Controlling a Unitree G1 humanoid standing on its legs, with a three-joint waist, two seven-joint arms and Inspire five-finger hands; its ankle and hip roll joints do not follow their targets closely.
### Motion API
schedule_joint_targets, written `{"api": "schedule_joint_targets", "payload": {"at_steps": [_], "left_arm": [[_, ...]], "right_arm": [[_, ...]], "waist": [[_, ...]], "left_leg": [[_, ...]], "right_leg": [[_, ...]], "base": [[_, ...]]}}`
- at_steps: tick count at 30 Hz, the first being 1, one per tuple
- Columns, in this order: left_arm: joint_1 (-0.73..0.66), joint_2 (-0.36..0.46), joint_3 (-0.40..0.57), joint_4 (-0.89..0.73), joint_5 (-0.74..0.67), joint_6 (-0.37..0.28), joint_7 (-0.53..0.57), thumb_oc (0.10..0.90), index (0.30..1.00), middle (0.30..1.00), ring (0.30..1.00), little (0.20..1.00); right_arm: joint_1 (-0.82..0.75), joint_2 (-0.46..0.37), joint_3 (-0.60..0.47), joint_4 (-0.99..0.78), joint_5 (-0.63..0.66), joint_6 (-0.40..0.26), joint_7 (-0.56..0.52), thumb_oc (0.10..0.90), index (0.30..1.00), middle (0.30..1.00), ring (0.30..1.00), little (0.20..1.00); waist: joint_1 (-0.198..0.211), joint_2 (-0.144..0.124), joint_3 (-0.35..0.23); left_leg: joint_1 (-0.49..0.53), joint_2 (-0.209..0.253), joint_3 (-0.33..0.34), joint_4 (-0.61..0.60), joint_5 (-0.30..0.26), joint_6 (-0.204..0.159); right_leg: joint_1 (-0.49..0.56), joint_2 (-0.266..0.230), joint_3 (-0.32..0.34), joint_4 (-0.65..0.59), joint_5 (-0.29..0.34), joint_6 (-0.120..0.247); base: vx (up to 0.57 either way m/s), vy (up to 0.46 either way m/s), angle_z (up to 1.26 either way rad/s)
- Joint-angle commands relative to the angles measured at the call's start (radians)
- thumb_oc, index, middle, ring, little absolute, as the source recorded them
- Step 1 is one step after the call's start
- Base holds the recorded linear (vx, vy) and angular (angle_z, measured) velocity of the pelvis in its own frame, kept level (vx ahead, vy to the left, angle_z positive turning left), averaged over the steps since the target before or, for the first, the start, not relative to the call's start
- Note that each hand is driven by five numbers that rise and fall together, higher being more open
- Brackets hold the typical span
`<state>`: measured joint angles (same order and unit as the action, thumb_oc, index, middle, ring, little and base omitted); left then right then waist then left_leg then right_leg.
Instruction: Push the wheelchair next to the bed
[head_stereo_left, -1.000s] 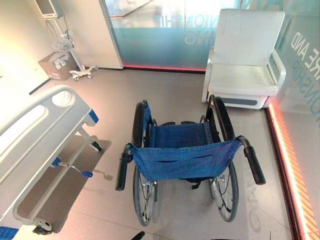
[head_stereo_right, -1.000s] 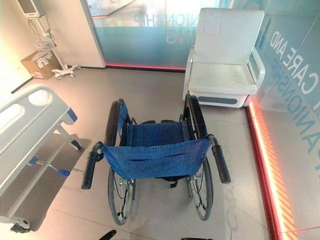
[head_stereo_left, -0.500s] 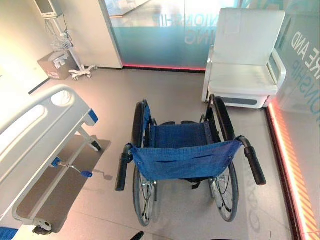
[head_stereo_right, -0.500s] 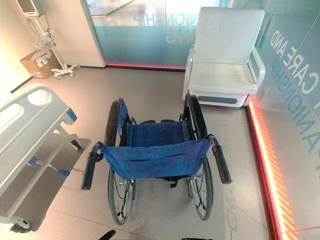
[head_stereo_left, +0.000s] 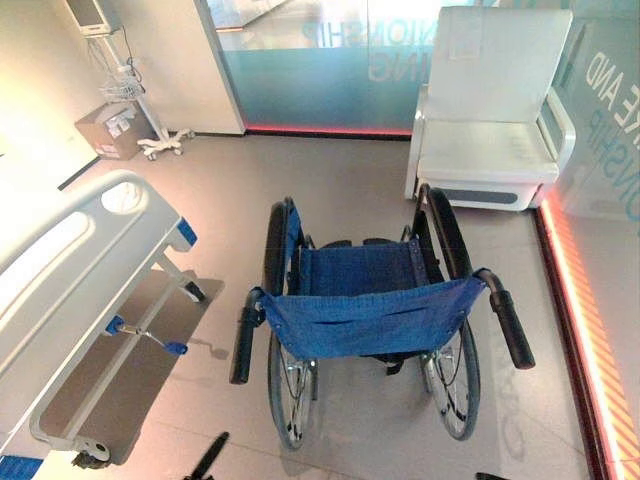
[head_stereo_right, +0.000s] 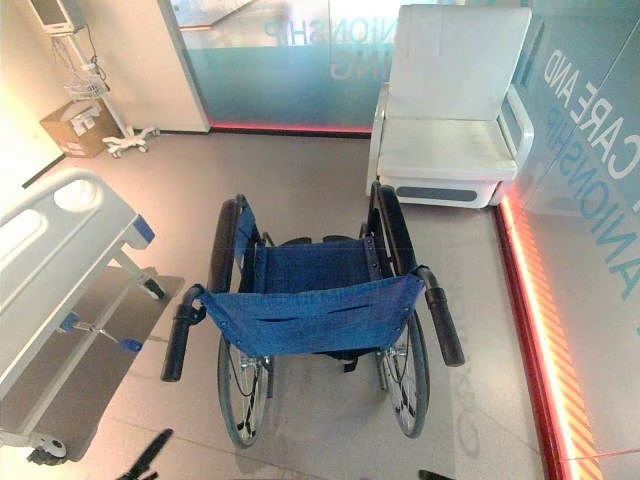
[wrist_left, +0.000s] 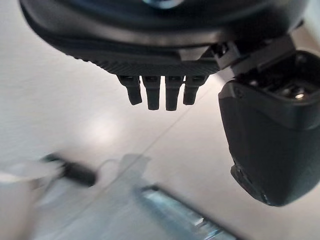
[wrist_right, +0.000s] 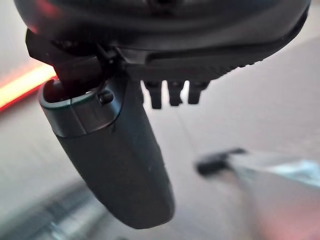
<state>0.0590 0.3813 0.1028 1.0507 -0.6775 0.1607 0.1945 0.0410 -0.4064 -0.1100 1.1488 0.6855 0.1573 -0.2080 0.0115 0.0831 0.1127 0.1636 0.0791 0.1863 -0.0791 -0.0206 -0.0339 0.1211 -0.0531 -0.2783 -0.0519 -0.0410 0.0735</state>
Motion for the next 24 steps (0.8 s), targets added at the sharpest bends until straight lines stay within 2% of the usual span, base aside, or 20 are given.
{"api": "schedule_joint_targets", "payload": {"at_steps": [1,5,6,8,9,10,11,12,16,18,21,24], "left_arm": [[-0.038,0.142,0.085,-0.041,-0.078,-0.05,0.067,0.8,0.9,0.9,0.9,0.9],[-0.018,0.18,0.148,-0.177,-0.148,-0.059,0.121,0.8,0.9,0.9,0.9,0.9],[-0.005,0.194,0.183,-0.28,-0.164,-0.049,0.143,0.8,0.9,0.9,0.9,0.9],[0.007,0.195,0.199,-0.335,-0.171,-0.052,0.142,0.8,0.9,0.9,0.9,0.9],[0.018,0.193,0.222,-0.435,-0.173,-0.032,0.15,0.8,0.9,0.9,0.9,0.9],[0.02,0.191,0.224,-0.443,-0.174,-0.033,0.148,0.8,0.9,0.9,0.9,0.9],[0.028,0.188,0.237,-0.516,-0.174,-0.02,0.144,0.8,0.9,0.9,0.9,0.9],[0.037,0.183,0.248,-0.597,-0.157,-0.019,0.131,0.8,0.9,0.9,0.9,0.9],[0.051,0.188,0.27,-0.784,-0.138,-0.002,0.139,0.8,0.9,0.9,0.9,0.9],[0.039,0.198,0.282,-0.958,-0.156,0.0,0.125,0.8,0.9,0.9,0.9,0.9],[0.013,0.224,0.27,-1.105,-0.122,-0.003,0.115,0.8,0.9,0.9,0.9,0.9],[-0.026,0.247,0.242,-1.216,-0.165,0.042,0.068,0.8,0.9,0.9,0.9,0.9]], "right_arm": [[-0.027,-0.066,-0.064,-0.077,0.056,-0.121,-0.144,0.8,0.9,0.9,0.9,0.9],[0.002,-0.115,-0.139,-0.258,0.041,-0.146,-0.26,0.8,0.9,0.9,0.9,0.9],[0.019,-0.135,-0.171,-0.383,0.051,-0.139,-0.309,0.8,0.9,0.9,0.9,0.9],[0.031,-0.136,-0.181,-0.452,0.049,-0.152,-0.33,0.8,0.9,0.9,0.9,0.9],[0.043,-0.143,-0.213,-0.554,0.03,-0.145,-0.338,0.8,0.9,0.9,0.9,0.9],[0.045,-0.143,-0.215,-0.561,0.028,-0.148,-0.337,0.8,0.9,0.9,0.9,0.9],[0.047,-0.143,-0.237,-0.64,0.01,-0.137,-0.348,0.8,0.9,0.9,0.9,0.9],[0.049,-0.144,-0.257,-0.712,-0.022,-0.155,-0.364,0.8,0.9,0.9,0.9,0.9],[0.048,-0.152,-0.31,-0.877,-0.091,-0.172,-0.425,0.8,0.9,0.9,0.9,0.9],[0.031,-0.156,-0.349,-1.041,-0.156,-0.181,-0.482,0.8,0.9,0.9,0.9,0.9],[0.0,-0.154,-0.341,-1.178,-0.172,-0.167,-0.48,0.8,0.9,0.9,0.9,0.9],[-0.035,-0.159,-0.292,-1.277,-0.151,-0.115,-0.416,0.8,0.9,0.9,0.9,0.9]], "waist": [[-0.015,-0.059,-0.024],[-0.023,-0.064,-0.022],[-0.026,-0.067,-0.018],[-0.027,-0.069,-0.016],[-0.03,-0.072,-0.015],[-0.03,-0.072,-0.015],[-0.031,-0.072,-0.013],[-0.03,-0.073,-0.014],[-0.029,-0.07,-0.014],[-0.029,-0.069,-0.018],[-0.026,-0.066,-0.021],[-0.024,-0.066,-0.02]], "left_leg": [[-0.037,-0.016,0.027,-0.008,0.004,-0.014],[-0.037,-0.017,0.03,-0.008,0.002,-0.012],[-0.037,-0.017,0.03,-0.008,0.0,-0.012],[-0.038,-0.017,0.03,-0.008,0.001,-0.012],[-0.037,-0.018,0.028,-0.008,-0.001,-0.01],[-0.037,-0.018,0.028,-0.008,-0.001,-0.01],[-0.034,-0.018,0.026,-0.008,-0.003,-0.009],[-0.035,-0.017,0.025,-0.008,-0.003,-0.007],[-0.03,-0.016,0.022,-0.008,-0.009,-0.007],[-0.034,-0.015,0.02,-0.008,-0.006,-0.007],[-0.034,-0.014,0.02,-0.008,-0.005,-0.009],[-0.034,-0.012,0.021,-0.008,-0.004,-0.01]], "right_leg": [[-0.012,-0.052,0.032,-0.035,0.078,0.047],[-0.014,-0.052,0.036,-0.035,0.079,0.048],[-0.015,-0.052,0.038,-0.035,0.08,0.049],[-0.015,-0.052,0.039,-0.035,0.08,0.049],[-0.015,-0.052,0.041,-0.035,0.079,0.049],[-0.015,-0.052,0.041,-0.035,0.079,0.049],[-0.012,-0.052,0.042,-0.035,0.077,0.049],[-0.013,-0.052,0.042,-0.035,0.076,0.047],[-0.006,-0.052,0.042,-0.035,0.068,0.049],[-0.01,-0.053,0.042,-0.035,0.07,0.048],[-0.008,-0.054,0.041,-0.035,0.068,0.049],[-0.008,-0.055,0.04,-0.035,0.067,0.049]], "base": [[-0.02,-0.004,-0.04],[0.0,0.0,-0.01],[0.0,0.0,0.0],[0.0,-0.005,-0.02],[0.0,-0.009,-0.04],[0.01,-0.007,-0.04],[0.0,0.0,0.0],[0.0,0.0,0.0],[0.0,0.0,0.0],[0.0,0.0,0.0],[0.0,0.0,0.0],[0.0,0.0,0.0]]}}
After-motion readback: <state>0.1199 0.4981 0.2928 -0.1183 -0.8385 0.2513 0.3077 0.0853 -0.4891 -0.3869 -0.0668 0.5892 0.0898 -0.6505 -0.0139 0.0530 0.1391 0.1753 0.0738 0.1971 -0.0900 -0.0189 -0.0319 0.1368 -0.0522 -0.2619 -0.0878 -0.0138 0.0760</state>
